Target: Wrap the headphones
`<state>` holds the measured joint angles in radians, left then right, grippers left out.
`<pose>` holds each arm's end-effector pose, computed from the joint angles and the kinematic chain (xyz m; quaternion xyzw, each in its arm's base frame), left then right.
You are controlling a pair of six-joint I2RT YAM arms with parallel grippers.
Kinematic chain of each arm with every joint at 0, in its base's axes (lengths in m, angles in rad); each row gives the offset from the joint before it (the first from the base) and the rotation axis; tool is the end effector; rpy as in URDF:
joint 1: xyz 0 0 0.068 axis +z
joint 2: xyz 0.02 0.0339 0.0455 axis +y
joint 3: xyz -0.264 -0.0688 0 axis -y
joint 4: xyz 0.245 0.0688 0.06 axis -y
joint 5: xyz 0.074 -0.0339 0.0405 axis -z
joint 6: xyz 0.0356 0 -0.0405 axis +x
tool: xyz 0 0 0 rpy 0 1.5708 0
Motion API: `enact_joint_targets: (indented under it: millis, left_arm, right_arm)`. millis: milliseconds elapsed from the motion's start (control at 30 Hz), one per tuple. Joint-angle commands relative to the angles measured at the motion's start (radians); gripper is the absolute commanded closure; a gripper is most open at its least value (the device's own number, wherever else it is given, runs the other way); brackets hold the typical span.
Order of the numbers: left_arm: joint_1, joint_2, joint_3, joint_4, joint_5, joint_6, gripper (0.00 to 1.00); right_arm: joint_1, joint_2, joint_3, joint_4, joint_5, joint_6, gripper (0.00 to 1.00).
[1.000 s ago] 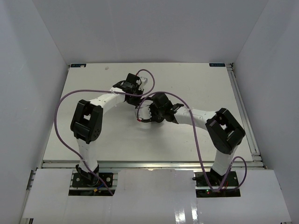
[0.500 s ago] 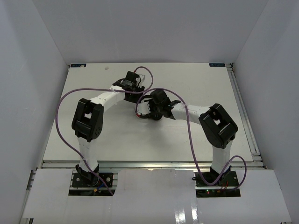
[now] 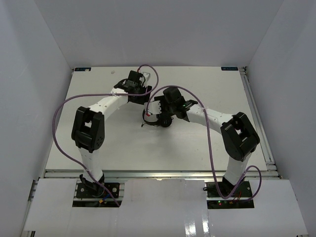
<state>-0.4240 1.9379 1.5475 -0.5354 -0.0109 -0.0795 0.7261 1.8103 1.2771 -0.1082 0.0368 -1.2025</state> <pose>0.3921 -0.1766 0.2346 0.1609 0.9347 -0.0739 0.3082 0.3089 0.2725 0.2315 -0.7297 0.5162 -0.1217 0.4315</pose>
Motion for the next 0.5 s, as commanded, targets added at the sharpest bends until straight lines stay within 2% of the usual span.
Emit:
enact_joint_targets:
  millis: [0,267,400,467]
  left_arm:
    - [0.01,-0.125,-0.01,-0.009,0.006,-0.009,0.24]
    - [0.028,-0.229,-0.08,-0.009,-0.005,-0.032,0.22]
    - [0.055,-0.31,-0.111,-0.002,-0.009,-0.072,0.18]
    - [0.082,-0.389,-0.178,0.034,0.028,-0.098,0.14]
  right_arm:
    - [-0.017,-0.002,0.071,-0.05,-0.028,0.054,0.34]
    - [-0.046,0.01,0.166,-0.114,-0.041,0.177,0.33]
    - [-0.106,-0.068,0.181,-0.178,-0.166,0.313,0.3]
    - [-0.152,-0.135,0.164,-0.205,-0.34,0.483,0.2]
